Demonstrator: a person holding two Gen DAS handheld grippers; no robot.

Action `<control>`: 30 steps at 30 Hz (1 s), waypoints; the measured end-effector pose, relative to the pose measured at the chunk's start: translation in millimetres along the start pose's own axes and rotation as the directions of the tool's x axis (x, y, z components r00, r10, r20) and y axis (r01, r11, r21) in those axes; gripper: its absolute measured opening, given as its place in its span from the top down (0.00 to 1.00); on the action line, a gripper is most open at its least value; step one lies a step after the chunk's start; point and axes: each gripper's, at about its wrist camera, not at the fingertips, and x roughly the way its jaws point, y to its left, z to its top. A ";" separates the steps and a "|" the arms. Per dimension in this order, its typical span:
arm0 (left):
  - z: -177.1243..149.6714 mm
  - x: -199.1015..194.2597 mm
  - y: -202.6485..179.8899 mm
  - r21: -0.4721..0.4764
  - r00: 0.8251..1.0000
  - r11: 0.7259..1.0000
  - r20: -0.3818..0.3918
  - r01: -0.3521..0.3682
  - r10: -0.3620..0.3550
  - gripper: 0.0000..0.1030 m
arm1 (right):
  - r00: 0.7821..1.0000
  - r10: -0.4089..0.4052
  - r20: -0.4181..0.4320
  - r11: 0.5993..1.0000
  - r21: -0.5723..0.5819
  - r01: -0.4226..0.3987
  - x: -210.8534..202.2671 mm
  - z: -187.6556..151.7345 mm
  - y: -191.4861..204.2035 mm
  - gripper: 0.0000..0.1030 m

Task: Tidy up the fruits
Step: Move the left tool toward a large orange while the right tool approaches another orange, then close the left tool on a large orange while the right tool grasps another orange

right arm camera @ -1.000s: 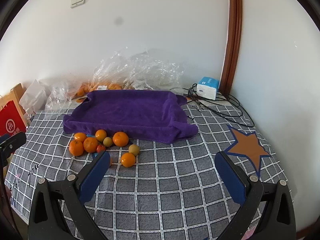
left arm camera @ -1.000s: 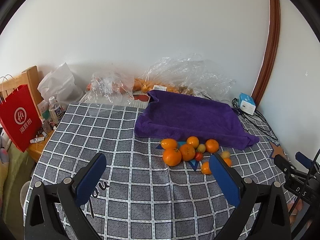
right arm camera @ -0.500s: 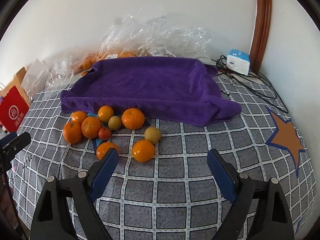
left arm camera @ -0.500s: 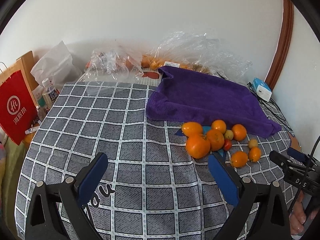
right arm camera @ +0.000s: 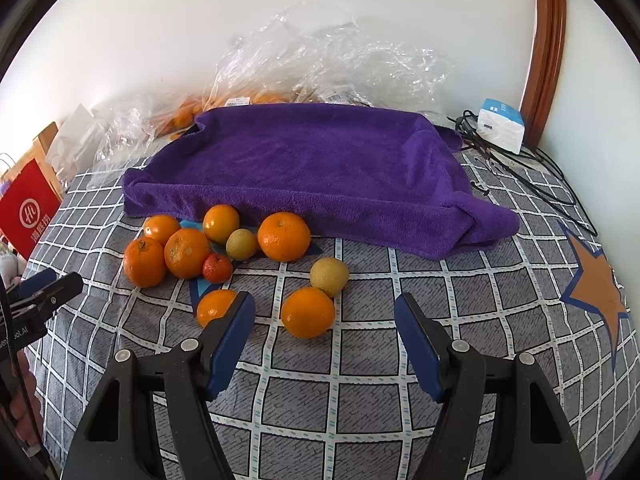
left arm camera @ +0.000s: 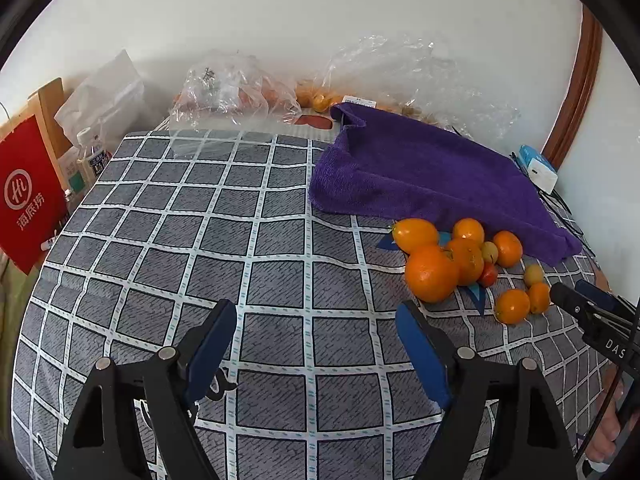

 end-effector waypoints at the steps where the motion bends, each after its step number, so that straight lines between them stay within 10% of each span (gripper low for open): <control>1: 0.4 0.1 0.6 0.004 1.000 1.000 0.000 -0.007 0.007 0.25 | 1.000 -0.001 0.002 1.000 0.007 0.001 0.7 0.1 -0.6 0.32; 30: 12.4 20.8 -44.3 0.022 0.986 0.986 -0.029 0.166 -0.166 0.29 | 1.000 -0.001 -0.021 1.000 -0.027 0.000 27.3 -17.9 -7.6 0.67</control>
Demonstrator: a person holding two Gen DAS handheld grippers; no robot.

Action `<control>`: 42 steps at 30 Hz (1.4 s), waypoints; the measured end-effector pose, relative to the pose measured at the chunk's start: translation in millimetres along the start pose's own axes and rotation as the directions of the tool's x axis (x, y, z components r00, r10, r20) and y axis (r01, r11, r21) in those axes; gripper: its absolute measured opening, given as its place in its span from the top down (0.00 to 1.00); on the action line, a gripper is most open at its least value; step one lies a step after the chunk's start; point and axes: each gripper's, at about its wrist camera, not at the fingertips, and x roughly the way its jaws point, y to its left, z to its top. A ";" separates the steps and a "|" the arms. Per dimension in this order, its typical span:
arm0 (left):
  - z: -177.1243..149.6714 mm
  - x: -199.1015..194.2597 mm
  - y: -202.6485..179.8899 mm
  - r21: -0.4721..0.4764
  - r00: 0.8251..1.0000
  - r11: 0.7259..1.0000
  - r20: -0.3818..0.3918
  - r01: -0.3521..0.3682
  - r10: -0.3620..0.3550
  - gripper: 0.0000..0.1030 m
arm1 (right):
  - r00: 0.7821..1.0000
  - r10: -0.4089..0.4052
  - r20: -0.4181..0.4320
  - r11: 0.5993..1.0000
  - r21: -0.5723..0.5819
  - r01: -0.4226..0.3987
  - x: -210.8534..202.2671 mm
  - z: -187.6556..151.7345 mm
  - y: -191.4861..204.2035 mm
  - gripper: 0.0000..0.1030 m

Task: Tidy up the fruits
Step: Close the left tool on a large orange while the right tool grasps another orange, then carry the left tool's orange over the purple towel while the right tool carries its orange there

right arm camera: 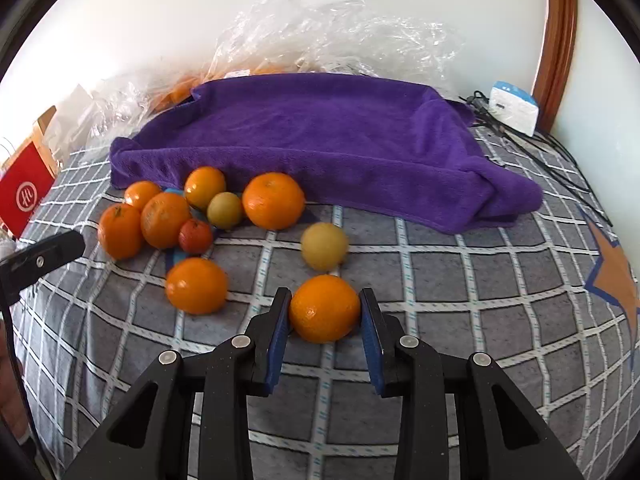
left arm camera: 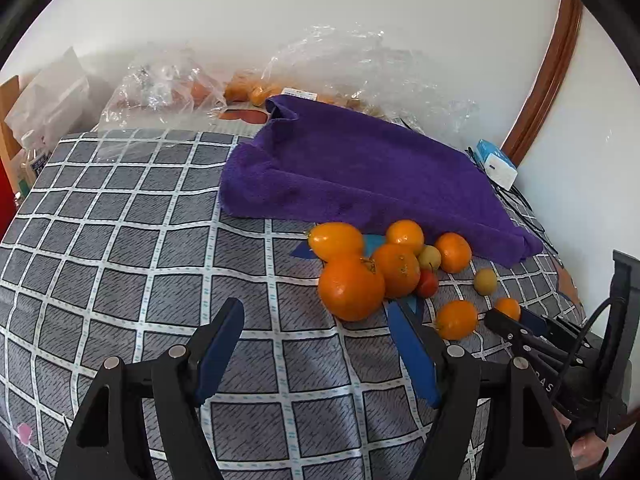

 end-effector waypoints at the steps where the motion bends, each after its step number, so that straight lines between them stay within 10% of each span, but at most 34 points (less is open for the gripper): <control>1: 0.9 4.2 -3.5 0.008 1.000 1.000 -0.010 -0.005 0.005 0.29 | 1.000 -0.005 0.001 1.000 -0.001 0.005 -1.5 -1.4 -1.7 0.67; 8: 6.1 19.2 -19.7 0.046 0.999 0.999 -0.023 -0.023 0.024 0.30 | 1.000 -0.003 -0.003 1.000 0.021 0.003 -6.0 -4.3 -16.8 0.67; 18: 5.3 31.0 -18.2 0.038 0.998 0.999 -0.065 0.021 -0.019 0.61 | 1.000 -0.014 -0.021 1.000 0.011 0.014 -7.5 -2.6 -15.5 0.67; 42: 10.1 -32.9 3.4 -0.031 1.000 0.999 -0.003 -0.007 0.007 0.62 | 0.999 -0.005 0.033 0.993 0.117 0.002 -49.2 3.0 -19.7 0.67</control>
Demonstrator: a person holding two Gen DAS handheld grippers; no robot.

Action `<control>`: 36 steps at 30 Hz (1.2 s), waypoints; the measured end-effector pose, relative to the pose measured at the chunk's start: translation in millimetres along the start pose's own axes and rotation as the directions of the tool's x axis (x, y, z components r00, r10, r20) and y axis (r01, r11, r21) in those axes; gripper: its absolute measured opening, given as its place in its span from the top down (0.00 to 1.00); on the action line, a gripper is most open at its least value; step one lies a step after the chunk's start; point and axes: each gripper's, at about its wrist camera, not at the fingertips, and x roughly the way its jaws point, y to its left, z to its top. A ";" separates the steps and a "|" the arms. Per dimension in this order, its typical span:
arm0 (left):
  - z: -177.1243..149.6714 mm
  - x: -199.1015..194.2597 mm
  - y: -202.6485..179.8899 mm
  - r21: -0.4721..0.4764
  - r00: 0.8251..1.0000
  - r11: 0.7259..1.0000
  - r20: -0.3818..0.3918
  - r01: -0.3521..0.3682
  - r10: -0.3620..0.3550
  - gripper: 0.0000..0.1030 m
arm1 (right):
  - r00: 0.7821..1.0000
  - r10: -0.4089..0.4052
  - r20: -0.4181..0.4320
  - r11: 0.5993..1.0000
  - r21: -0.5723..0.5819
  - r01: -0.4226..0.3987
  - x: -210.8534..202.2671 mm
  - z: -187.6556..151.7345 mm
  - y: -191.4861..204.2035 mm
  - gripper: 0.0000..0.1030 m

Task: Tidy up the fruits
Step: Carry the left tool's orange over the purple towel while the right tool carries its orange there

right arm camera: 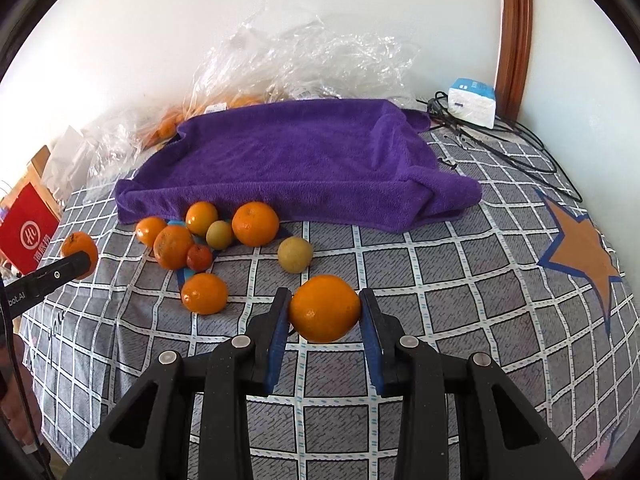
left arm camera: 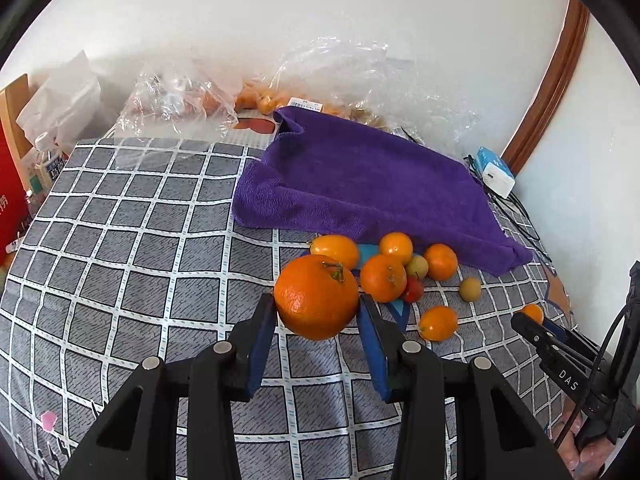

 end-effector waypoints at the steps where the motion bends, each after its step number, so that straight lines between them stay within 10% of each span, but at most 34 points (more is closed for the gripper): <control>1: 0.5 -1.2 -0.7 0.001 1.000 1.000 0.002 0.002 -0.002 0.62 | 1.000 -0.001 0.006 1.000 -0.002 0.001 -2.9 0.6 -0.2 0.67; 36: 61.7 -5.0 -27.2 0.019 0.999 1.000 0.045 0.021 -0.022 0.62 | 0.997 0.002 0.073 1.000 -0.002 -0.002 -13.7 61.1 -1.5 0.67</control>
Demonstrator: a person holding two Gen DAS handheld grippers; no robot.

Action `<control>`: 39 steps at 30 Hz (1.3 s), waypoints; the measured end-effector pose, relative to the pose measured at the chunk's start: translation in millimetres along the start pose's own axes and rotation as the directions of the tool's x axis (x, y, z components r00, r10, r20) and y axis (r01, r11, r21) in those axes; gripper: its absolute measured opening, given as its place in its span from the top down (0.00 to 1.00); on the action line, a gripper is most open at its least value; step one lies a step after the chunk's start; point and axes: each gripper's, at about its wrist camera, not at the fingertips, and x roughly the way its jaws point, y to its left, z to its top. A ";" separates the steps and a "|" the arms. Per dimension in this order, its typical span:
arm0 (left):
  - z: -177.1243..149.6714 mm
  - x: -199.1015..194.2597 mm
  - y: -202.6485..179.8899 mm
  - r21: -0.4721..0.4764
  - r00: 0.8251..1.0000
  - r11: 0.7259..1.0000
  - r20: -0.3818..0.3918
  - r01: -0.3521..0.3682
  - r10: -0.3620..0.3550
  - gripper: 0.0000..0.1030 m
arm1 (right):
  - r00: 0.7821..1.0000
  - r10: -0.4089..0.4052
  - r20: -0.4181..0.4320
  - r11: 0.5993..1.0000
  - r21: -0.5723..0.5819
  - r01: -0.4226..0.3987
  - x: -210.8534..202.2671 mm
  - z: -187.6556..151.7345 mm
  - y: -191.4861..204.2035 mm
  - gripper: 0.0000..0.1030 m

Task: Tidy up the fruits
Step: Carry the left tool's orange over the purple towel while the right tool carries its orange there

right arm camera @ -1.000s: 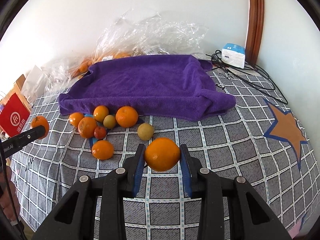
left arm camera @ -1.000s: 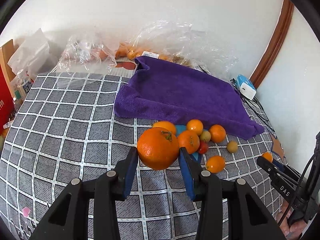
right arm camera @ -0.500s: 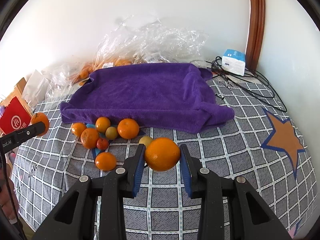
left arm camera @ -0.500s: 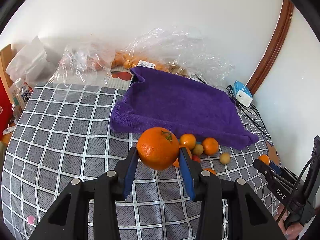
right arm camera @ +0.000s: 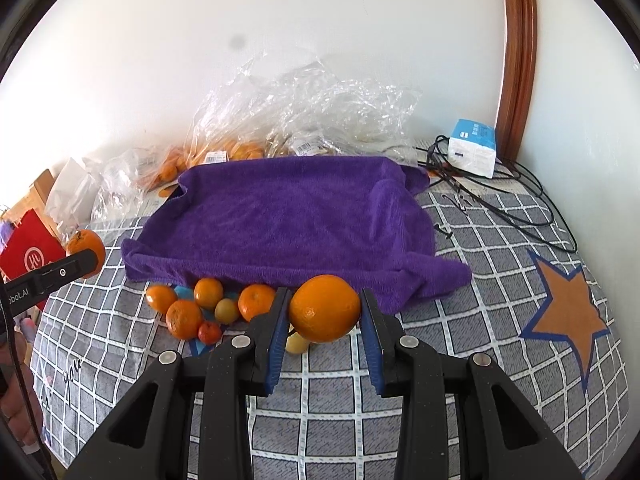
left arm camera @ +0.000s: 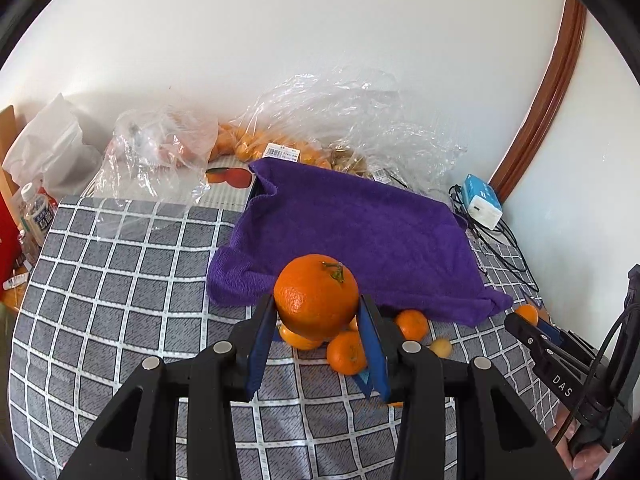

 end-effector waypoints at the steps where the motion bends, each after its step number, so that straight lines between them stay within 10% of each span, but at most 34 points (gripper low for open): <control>1: 2.6 1.5 -0.4 -0.001 1.000 1.000 0.000 0.001 -0.001 0.62 | 1.000 -0.001 0.002 1.000 0.001 0.001 1.2 3.4 -0.2 0.67; 39: 63.0 101.7 19.2 -0.041 0.998 0.998 -0.050 0.045 -0.047 0.62 | 1.000 -0.022 -0.020 0.999 -0.038 0.021 103.0 65.8 0.8 0.67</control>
